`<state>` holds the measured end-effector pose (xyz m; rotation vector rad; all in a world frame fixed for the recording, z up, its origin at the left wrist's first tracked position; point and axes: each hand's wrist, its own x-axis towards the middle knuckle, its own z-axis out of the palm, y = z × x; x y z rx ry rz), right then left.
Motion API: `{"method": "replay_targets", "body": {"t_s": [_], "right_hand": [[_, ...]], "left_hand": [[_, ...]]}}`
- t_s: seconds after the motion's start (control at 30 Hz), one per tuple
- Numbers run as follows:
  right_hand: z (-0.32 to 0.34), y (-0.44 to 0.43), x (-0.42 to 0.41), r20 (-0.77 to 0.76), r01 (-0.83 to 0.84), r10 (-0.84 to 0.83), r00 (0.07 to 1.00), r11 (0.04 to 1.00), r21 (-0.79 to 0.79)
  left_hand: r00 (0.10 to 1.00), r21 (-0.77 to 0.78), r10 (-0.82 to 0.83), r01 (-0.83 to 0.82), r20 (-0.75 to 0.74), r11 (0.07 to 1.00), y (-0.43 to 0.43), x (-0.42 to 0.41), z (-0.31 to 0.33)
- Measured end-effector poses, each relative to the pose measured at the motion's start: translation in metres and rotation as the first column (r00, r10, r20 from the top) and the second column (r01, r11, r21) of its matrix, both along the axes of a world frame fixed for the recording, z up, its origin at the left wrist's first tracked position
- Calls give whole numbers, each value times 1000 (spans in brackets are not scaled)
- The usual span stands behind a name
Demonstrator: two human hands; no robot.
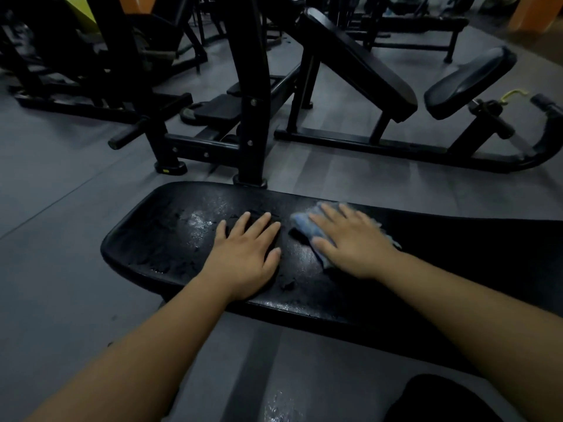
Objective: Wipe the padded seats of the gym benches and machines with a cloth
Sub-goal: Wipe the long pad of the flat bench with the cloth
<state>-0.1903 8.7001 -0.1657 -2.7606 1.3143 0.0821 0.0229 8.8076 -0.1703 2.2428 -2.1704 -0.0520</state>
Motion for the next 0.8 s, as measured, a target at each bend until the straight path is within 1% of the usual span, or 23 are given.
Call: {"method": "replay_targets", "body": {"t_s": [0.03,0.07,0.1,0.13,0.17,0.23,0.27,0.3,0.37,0.47,0.5,0.53,0.6,0.63,0.67,0.7,0.73,0.8], "right_hand": [[0,-10,18,10,75,-75,997,997,13],[0,-12,35,20,114,-114,993,993,25],[-1,-6,48,22,100,-101,995,995,23],[-1,8,52,23,26,-26,999,1000,6],[-1,30,46,36,-85,85,996,996,-7],[1,71,16,89,-303,302,949,953,-5],[2,78,-2,94,-346,343,935,938,18],[4,72,-15,89,-336,332,939,941,40],[5,38,-19,46,-227,225,973,973,41],[1,3,27,13,21,-21,1000,1000,15],[-1,8,42,18,47,-47,999,999,7],[-3,19,49,23,11,-11,1000,1000,-9],[-4,59,38,49,-193,195,980,981,-30],[-2,75,23,62,-280,281,958,960,-19],[1,79,9,73,-319,317,945,948,7],[3,72,-2,72,-306,303,950,952,30],[4,55,-8,52,-243,241,969,969,40],[4,16,1,15,-45,45,999,999,21]], "left_hand": [[1000,0,20,-20,-19,1000,0,-1,0],[999,-2,32,-32,-35,999,0,-1,1],[998,-9,38,-39,-46,999,0,1,1],[998,-21,38,-39,-50,999,-1,3,2],[998,-24,24,-26,-50,999,-1,6,2],[999,-39,-14,13,-45,999,-2,15,3],[999,-60,-25,22,-46,998,-2,19,2],[998,-81,-28,24,-54,996,-2,22,1],[997,-90,-29,23,-73,996,0,22,-1],[997,-60,17,-21,-70,998,1,21,-1],[996,-48,50,-53,-71,997,2,21,-1],[994,-35,77,-80,-75,996,2,21,-1],[993,-1,86,-86,-76,996,2,21,0],[995,2,75,-75,-71,997,1,24,0],[997,-2,57,-57,-57,998,0,27,2],[999,-3,30,-30,-36,1000,-1,33,3],[1000,1,-3,4,-13,1000,-2,39,5],[998,17,-56,56,2,998,-2,50,5]]}}
